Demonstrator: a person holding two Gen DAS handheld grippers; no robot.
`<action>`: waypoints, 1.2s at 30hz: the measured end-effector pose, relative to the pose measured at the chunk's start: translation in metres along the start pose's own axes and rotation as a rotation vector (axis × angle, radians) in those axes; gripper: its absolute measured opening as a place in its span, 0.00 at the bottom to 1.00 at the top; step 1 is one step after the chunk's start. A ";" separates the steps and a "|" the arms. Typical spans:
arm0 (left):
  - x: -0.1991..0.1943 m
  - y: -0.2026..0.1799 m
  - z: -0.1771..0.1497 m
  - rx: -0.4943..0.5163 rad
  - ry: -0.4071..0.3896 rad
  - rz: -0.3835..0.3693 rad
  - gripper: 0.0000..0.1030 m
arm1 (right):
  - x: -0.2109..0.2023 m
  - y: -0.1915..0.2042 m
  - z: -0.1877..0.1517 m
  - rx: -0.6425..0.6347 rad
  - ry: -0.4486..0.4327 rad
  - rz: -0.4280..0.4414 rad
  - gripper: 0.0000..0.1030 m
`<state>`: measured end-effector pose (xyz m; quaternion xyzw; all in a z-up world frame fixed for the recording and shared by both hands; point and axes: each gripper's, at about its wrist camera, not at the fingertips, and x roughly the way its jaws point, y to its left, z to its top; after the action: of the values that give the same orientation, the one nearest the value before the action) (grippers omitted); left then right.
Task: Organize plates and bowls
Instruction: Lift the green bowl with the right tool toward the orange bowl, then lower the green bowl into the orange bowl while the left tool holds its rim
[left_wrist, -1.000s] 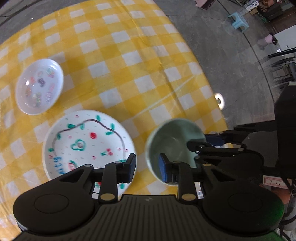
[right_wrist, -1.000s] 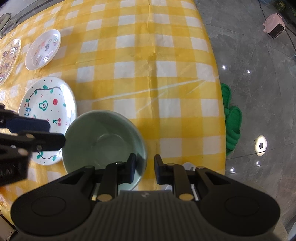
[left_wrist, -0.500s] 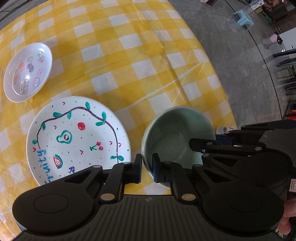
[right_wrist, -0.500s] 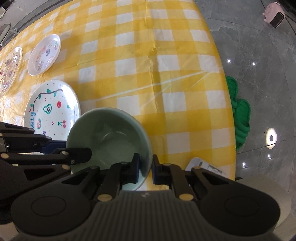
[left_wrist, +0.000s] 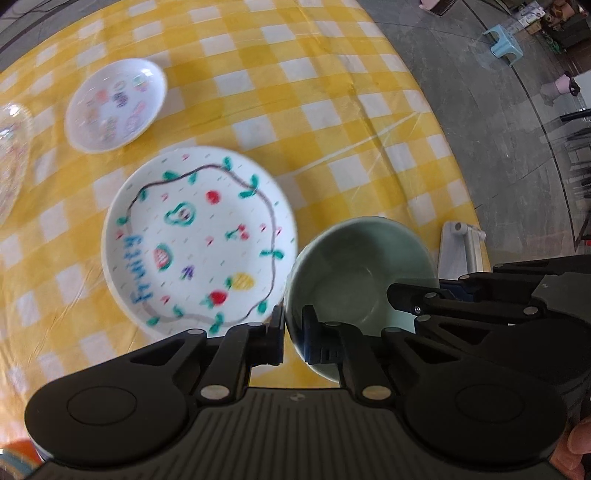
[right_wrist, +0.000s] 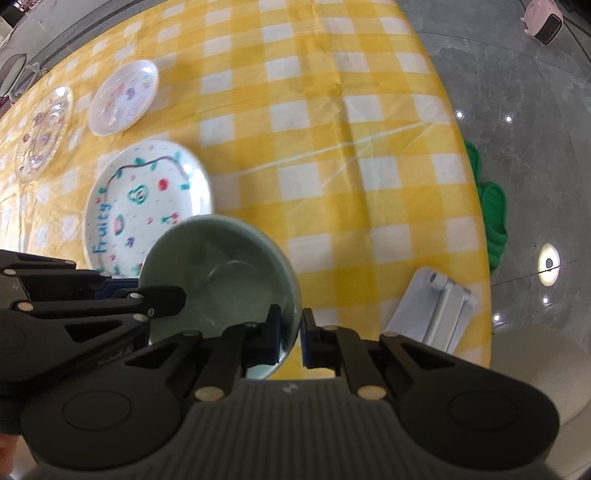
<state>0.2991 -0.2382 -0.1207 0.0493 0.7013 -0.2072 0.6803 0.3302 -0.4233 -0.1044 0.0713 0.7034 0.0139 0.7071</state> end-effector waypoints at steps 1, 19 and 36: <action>-0.006 0.004 -0.006 -0.005 0.000 0.005 0.09 | -0.004 0.006 -0.004 -0.006 -0.001 0.004 0.07; -0.128 0.136 -0.130 -0.211 -0.079 0.108 0.10 | -0.059 0.206 -0.071 -0.310 -0.045 0.119 0.08; -0.115 0.232 -0.196 -0.383 -0.035 0.092 0.10 | -0.019 0.344 -0.108 -0.491 0.036 0.133 0.08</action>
<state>0.2052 0.0671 -0.0623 -0.0526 0.7128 -0.0394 0.6983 0.2503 -0.0769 -0.0439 -0.0565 0.6850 0.2321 0.6883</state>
